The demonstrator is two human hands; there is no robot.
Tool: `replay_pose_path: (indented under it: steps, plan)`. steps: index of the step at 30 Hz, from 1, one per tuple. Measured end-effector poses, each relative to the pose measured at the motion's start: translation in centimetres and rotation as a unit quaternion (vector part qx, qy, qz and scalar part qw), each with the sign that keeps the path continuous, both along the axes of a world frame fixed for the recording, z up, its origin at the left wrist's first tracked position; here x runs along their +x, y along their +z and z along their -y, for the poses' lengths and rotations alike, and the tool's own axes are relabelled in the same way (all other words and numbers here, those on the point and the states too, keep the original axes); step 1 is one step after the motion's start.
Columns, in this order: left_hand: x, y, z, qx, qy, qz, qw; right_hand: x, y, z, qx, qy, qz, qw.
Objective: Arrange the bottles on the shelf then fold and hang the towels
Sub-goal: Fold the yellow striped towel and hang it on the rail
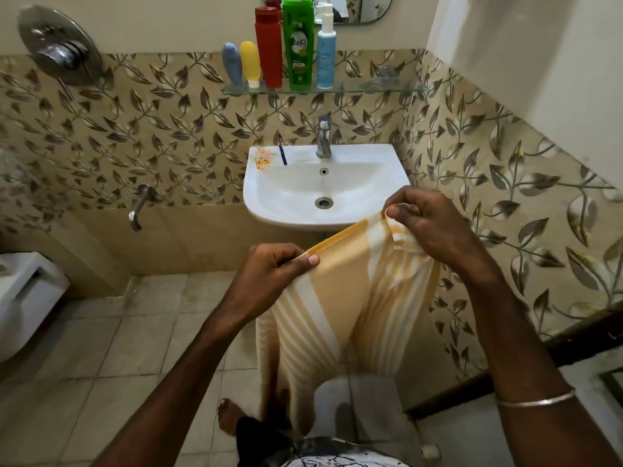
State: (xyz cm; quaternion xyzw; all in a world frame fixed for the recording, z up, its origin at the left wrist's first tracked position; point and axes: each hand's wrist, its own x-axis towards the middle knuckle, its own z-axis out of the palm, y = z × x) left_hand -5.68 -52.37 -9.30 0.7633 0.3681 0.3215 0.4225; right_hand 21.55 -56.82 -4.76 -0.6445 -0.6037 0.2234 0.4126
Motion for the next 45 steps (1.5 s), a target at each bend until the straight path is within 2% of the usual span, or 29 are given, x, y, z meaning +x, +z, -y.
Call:
replay_pose_path:
  steps: [3,7,15,21,25,31,36,40,42,45]
  plan:
    - [0.4,0.4,-0.1,0.009,0.0,0.012,1.0,-0.9,0.4,0.7,-0.019,0.089,0.02,0.996]
    - [1.3,1.3,0.0,0.042,-0.037,0.004,0.998,-3.9,0.0,0.9,-0.077,0.26,0.01,0.962]
    - [0.3,1.5,0.4,-0.007,-0.087,0.015,0.996,-4.7,-0.9,0.3,-0.074,0.321,-0.084,0.94]
    - [-0.2,0.1,0.9,-0.052,-0.058,0.047,0.996,-4.3,-0.4,0.5,-0.009,0.277,-0.135,0.951]
    - [0.0,-1.1,1.0,-0.07,-0.068,0.053,0.994,-2.1,0.7,0.5,0.045,0.199,-0.155,0.967]
    - [-0.1,-2.3,0.0,-0.08,-0.038,0.07,0.994,1.9,0.2,0.2,0.076,0.067,-0.111,0.989]
    - [1.5,-1.3,-0.1,-0.034,0.009,0.063,0.997,1.8,0.0,1.1,0.014,0.121,-0.072,0.99]
    - [2.4,-0.6,-0.2,0.008,-0.033,0.034,0.999,-0.9,-0.4,1.1,-0.036,0.217,-0.047,0.974]
    - [2.9,-0.2,-0.1,0.033,-0.057,0.02,0.998,-2.3,-1.3,0.7,-0.085,0.264,-0.063,0.959]
    - [2.5,0.3,-0.2,0.023,-0.058,0.031,0.998,-2.9,-2.4,0.3,-0.098,0.281,-0.097,0.95]
